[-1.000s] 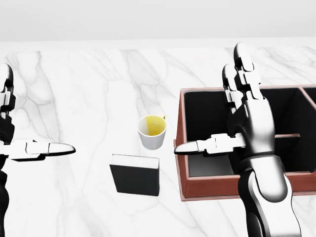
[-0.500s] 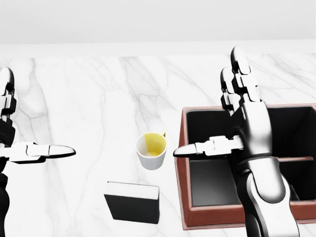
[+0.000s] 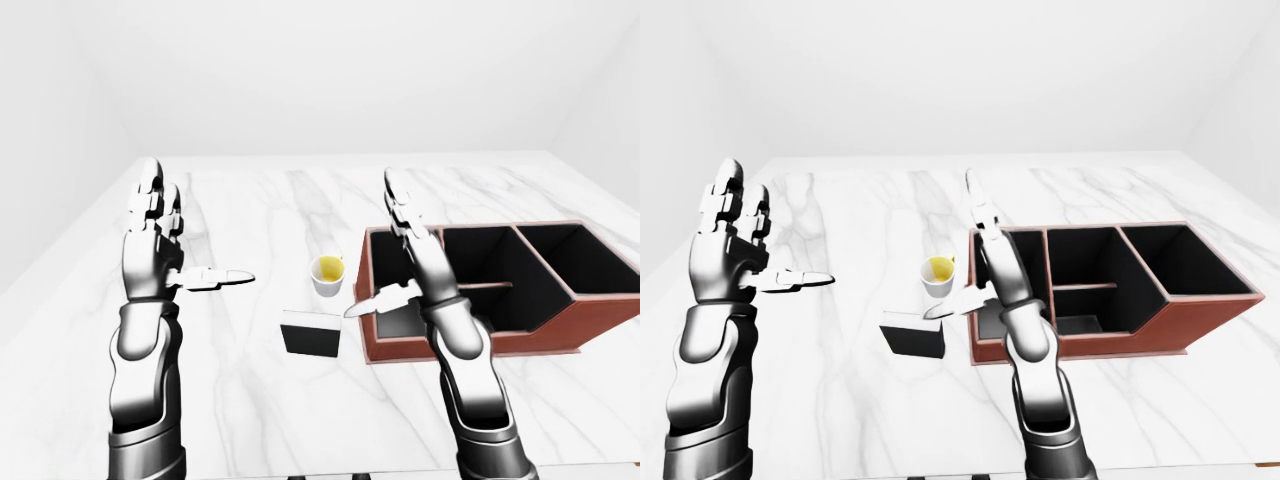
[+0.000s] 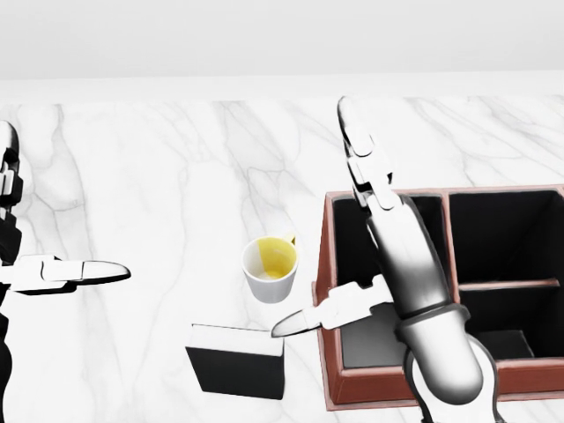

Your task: Pick up the book and place it in the caddy.

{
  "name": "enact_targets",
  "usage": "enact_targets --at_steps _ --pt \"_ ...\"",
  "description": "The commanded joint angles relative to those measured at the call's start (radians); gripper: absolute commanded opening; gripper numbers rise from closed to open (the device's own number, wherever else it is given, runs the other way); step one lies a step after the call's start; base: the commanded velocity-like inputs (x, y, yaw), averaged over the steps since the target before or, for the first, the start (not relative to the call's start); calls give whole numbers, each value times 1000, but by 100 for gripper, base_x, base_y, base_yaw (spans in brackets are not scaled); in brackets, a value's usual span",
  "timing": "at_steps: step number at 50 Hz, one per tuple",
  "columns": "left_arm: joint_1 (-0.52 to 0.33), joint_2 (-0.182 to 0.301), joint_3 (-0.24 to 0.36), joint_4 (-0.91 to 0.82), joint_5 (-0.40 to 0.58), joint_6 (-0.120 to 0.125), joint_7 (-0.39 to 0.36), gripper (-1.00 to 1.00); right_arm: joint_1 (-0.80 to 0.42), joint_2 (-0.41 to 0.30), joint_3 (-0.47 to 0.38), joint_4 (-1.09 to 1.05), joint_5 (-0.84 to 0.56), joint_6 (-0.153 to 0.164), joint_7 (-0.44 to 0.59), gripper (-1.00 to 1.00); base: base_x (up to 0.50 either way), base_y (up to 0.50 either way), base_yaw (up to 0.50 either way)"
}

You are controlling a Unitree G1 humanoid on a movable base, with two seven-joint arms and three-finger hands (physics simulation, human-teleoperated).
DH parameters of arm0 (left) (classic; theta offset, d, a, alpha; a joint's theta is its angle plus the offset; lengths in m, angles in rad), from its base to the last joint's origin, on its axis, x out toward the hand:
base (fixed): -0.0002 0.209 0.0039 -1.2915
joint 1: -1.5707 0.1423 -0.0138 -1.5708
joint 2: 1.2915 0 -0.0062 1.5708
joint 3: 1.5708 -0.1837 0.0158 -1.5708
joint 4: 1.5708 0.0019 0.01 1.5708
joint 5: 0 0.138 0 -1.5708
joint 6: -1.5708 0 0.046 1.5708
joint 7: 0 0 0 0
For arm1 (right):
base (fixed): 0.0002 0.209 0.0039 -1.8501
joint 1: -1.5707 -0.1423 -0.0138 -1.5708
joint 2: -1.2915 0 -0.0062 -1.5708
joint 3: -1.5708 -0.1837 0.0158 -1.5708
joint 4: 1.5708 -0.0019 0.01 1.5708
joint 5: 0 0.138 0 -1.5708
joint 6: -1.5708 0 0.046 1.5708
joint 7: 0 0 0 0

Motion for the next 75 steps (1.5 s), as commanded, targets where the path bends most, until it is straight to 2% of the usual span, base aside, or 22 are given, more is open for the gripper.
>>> enact_targets --at_steps 1,8,15,23,30,37,43,47,51,60,65,75 --pt "4 1 4 1 -3 0 -1 100 116 36 165 -158 -319 0 137 100 0 0 0" --pt "6 -1 1 3 -1 0 -2 100 161 58 245 -159 -469 0 167 100 0 0 0" --pt "9 -3 -1 11 3 0 -2 100 189 79 383 -103 -685 0 195 100 0 0 0" --pt "17 -1 8 6 -1 0 -5 100 157 140 412 25 -815 0 186 100 0 0 0" --pt "29 1 20 5 -6 0 -9 100 99 186 392 141 -879 0 176 100 0 0 0" --pt "33 0 21 13 -6 0 -11 100 78 219 423 203 -1050 0 170 100 0 0 0" --pt "35 -2 18 27 -5 0 -11 100 15 264 363 339 -1084 0 117 100 0 0 0" --pt "33 -1 17 27 -6 0 -14 100 -38 249 321 450 -1179 0 73 100 0 0 0" --pt "36 -2 19 35 -8 0 -15 100 -34 258 312 498 -1233 0 72 100 0 0 0" --pt "42 -1 22 38 -11 0 -18 100 -9 275 321 572 -1246 0 66 100 0 0 0" --pt "50 -2 26 38 -13 0 -22 100 -48 292 307 662 -1225 0 27 100 0 0 0" --pt "55 -2 30 34 -14 0 -23 100 -121 281 255 819 -1189 0 -52 100 0 0 0"
